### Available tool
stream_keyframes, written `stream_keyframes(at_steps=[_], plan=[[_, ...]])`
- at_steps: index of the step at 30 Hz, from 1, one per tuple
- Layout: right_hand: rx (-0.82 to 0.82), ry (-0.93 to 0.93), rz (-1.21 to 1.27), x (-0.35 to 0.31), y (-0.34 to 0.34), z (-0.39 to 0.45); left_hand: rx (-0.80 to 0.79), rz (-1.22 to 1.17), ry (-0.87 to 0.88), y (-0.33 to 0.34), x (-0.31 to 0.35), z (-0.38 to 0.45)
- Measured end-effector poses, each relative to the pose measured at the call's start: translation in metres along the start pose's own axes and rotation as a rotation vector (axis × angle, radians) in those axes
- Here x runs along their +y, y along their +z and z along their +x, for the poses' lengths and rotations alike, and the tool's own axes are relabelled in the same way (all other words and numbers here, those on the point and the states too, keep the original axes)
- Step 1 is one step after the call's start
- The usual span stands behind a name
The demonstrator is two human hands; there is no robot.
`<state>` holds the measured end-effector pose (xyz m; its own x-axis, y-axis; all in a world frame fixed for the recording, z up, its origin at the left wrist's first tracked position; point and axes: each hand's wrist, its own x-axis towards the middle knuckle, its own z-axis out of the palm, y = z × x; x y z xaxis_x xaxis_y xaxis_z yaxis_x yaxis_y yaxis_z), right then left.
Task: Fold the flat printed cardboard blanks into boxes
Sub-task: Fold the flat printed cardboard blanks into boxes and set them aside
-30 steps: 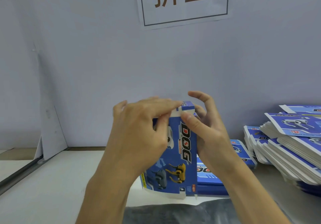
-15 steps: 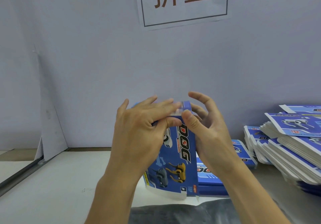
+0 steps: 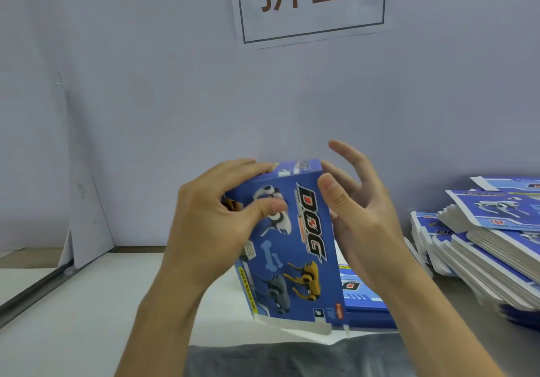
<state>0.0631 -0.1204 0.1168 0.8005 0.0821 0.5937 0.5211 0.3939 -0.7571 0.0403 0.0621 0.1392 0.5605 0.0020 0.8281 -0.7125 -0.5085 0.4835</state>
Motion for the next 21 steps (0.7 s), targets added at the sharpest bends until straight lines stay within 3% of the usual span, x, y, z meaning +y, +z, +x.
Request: stream_keyframes(at_steps=[2, 5, 7, 9, 11, 13, 15, 18, 21], plan=[[0.058, -0.066, -0.127, -0.005, 0.004, 0.0, 0.167, -0.038, -0.025, -0.004, -0.007, 0.001], [0.285, -0.326, -0.445, -0.012, 0.012, 0.003, 0.412, -0.043, -0.108, -0.016, -0.026, 0.002], [0.409, -0.529, -0.577, -0.014, 0.018, 0.002, 0.582, -0.09, -0.259, -0.021, -0.04, 0.0], [0.376, -0.583, -0.604, -0.011, 0.021, 0.001, 0.729, -0.212, -0.471, -0.019, -0.052, -0.003], [0.166, -0.362, -0.603, -0.009, 0.023, -0.001, 0.841, -0.358, -0.685, -0.014, -0.061, -0.006], [-0.066, 0.04, -0.738, -0.001, 0.022, -0.002, 0.916, -0.517, -0.854, -0.009, -0.066, -0.009], [-0.154, 0.359, -0.883, 0.008, 0.019, -0.002, 0.938, -0.647, -0.967, -0.005, -0.07, -0.012], [-0.049, 0.482, -0.842, 0.02, 0.017, -0.004, 0.821, -0.815, -1.083, 0.008, -0.064, -0.012], [0.131, 0.285, -0.4, 0.025, 0.017, -0.003, 0.546, -0.98, -1.119, 0.033, -0.05, -0.011]])
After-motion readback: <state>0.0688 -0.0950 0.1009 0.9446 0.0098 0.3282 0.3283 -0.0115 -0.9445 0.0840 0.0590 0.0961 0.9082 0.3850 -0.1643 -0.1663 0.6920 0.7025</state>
